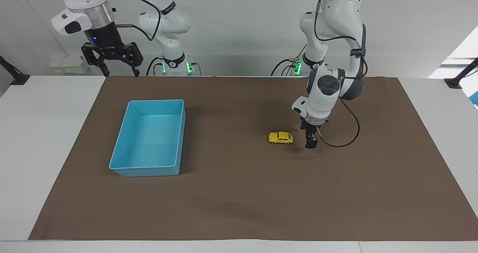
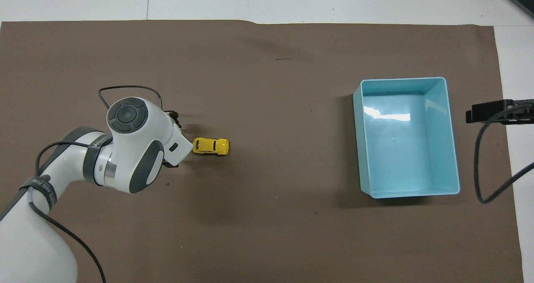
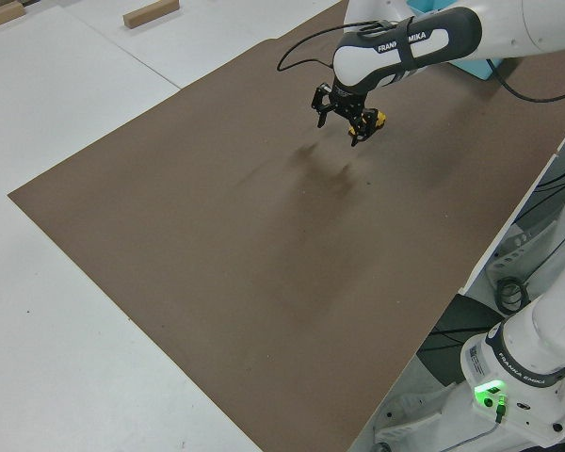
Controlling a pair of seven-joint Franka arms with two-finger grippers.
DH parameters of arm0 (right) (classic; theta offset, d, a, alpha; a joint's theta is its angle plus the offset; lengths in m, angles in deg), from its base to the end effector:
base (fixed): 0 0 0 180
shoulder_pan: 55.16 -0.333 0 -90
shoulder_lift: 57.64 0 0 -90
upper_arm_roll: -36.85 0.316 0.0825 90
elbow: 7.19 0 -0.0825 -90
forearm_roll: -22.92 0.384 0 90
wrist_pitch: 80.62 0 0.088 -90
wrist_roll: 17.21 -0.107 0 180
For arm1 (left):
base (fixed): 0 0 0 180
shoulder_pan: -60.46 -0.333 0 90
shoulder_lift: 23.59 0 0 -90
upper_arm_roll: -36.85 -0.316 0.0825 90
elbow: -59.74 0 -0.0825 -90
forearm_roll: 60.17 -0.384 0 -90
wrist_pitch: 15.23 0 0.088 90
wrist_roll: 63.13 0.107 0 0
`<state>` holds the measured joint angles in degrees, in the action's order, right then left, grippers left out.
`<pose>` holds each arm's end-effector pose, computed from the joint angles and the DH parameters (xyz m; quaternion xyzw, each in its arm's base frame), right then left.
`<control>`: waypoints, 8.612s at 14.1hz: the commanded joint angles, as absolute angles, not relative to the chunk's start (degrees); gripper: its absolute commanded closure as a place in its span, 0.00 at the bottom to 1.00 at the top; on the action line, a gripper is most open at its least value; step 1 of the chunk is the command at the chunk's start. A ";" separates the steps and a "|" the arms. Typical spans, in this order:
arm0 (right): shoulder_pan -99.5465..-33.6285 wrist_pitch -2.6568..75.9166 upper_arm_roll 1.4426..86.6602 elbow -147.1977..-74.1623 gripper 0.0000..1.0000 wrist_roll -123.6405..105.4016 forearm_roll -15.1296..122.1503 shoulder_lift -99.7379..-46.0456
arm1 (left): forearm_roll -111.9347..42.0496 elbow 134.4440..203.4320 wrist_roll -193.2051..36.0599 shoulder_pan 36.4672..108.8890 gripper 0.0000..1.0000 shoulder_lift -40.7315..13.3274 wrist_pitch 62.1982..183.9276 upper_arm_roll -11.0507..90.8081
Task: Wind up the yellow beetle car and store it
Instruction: 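Release the car and pull the left gripper back to rest, then move the right gripper over the blue box toward the car, then lower the right gripper and grasp the yellow car, then lift the car with the right gripper into the blue box, then lower the car onto the box floor and open the right gripper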
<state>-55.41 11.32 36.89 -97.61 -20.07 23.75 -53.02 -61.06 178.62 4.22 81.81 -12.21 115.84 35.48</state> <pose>0.5326 0.0042 0.6681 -0.9983 0.0222 -0.0533 0.0087 0.5443 -0.1978 0.3356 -0.7197 0.6942 -0.0032 0.0104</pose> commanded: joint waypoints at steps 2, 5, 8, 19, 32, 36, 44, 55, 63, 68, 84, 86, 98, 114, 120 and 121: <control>-54.72 11.67 37.29 -98.60 0.00 -20.28 24.15 -52.01 | -62.10 178.92 -8.59 81.12 0.00 -16.64 112.92 35.80; -54.72 11.58 37.29 -98.60 0.00 -20.28 24.15 -52.01 | -62.10 176.03 -23.70 79.98 0.00 -17.08 110.02 35.80; -54.72 11.58 37.20 -98.60 0.00 -20.28 24.15 -52.01 | -62.10 172.34 -39.34 78.66 0.00 -17.08 107.21 35.80; -54.72 8.00 36.41 -99.21 0.00 -18.89 24.15 -51.23 | -59.20 157.21 -60.67 63.90 0.00 -22.44 88.13 35.71; -61.75 11.39 38.61 -107.55 0.00 43.95 23.98 -49.29 | -60.61 147.89 -65.06 62.13 0.00 -24.03 71.25 36.41; -63.51 17.02 38.61 -112.65 0.00 52.74 23.98 -51.04 | -60.61 147.81 -65.06 62.04 0.00 -24.11 71.16 36.41; -68.61 31.77 38.61 -120.64 0.00 56.01 23.01 -58.34 | -60.61 147.81 -65.06 61.87 0.00 -24.03 71.25 36.24; -70.80 47.60 38.52 -129.18 0.00 56.71 22.83 -63.08 | -60.61 147.89 -65.06 61.96 0.00 -24.11 71.25 36.24; -71.07 56.76 38.52 -132.26 0.16 56.27 21.87 -68.27 | -60.61 147.81 -65.06 61.95 0.00 -24.03 71.25 36.24; -71.51 55.88 38.52 -132.00 1.00 56.01 20.02 -68.27 | -60.61 147.81 -65.06 61.96 0.00 -24.03 71.25 36.24; -74.59 40.87 38.52 -114.43 1.00 49.77 20.46 -70.39 | -60.61 147.81 -65.06 61.87 0.00 -24.11 71.25 36.24; -73.89 36.30 38.43 -111.18 1.00 49.77 20.46 -69.86 | -60.61 147.81 -65.06 61.96 0.00 -24.03 71.25 36.24; -55.26 31.69 37.82 -117.73 1.00 72.79 20.29 -62.22 | -60.61 147.81 -65.06 61.96 0.00 -24.11 71.25 36.24; -56.13 51.48 37.82 -131.99 1.00 75.26 20.99 -65.02 | -60.61 147.81 -65.06 61.96 0.00 -24.03 71.25 36.24; -56.22 52.88 37.82 -132.35 1.00 74.99 20.46 -66.60 | -60.61 147.81 -65.06 61.87 0.00 -24.03 71.25 36.24; -56.13 52.89 37.82 -132.35 0.99 74.73 20.46 -66.78 | -60.61 147.81 -65.06 61.95 0.00 -24.03 71.25 36.24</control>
<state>-56.35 51.25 37.83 -131.84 73.43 20.83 -66.09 -60.06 148.13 -64.49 62.31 -23.81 72.27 35.96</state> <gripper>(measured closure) 0.564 0.000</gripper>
